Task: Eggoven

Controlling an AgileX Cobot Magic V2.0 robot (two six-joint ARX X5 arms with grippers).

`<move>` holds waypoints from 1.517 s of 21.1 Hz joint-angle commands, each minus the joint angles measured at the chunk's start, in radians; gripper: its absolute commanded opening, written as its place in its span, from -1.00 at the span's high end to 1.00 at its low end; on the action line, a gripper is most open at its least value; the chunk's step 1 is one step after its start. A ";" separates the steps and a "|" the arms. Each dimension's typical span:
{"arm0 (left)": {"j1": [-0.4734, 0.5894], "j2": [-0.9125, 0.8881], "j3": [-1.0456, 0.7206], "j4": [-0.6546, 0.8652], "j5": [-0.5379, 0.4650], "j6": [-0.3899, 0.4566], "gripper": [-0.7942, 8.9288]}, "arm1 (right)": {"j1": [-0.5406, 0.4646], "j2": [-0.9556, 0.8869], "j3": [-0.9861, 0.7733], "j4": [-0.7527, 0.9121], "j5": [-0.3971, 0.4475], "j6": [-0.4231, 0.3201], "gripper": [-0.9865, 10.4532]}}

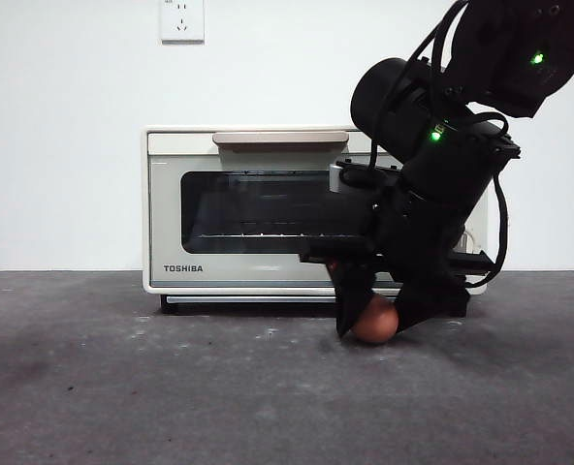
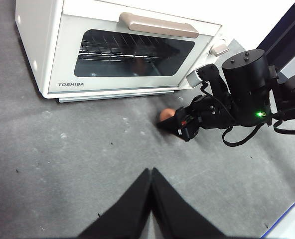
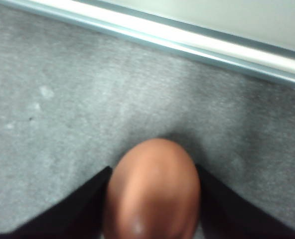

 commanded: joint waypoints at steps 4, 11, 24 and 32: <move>-0.003 0.005 0.021 0.013 0.003 0.008 0.82 | 0.010 0.029 0.010 0.006 -0.011 0.024 0.82; -0.003 0.040 0.021 0.059 0.003 -0.005 0.82 | 0.023 -0.150 0.010 -0.074 -0.035 0.017 0.82; -0.274 0.563 0.223 0.547 -0.196 -0.042 0.82 | 0.036 -0.768 0.010 -0.376 -0.040 -0.056 0.82; -0.359 0.878 0.431 0.595 -0.270 0.019 0.82 | 0.036 -0.892 0.010 -0.449 -0.037 -0.066 0.82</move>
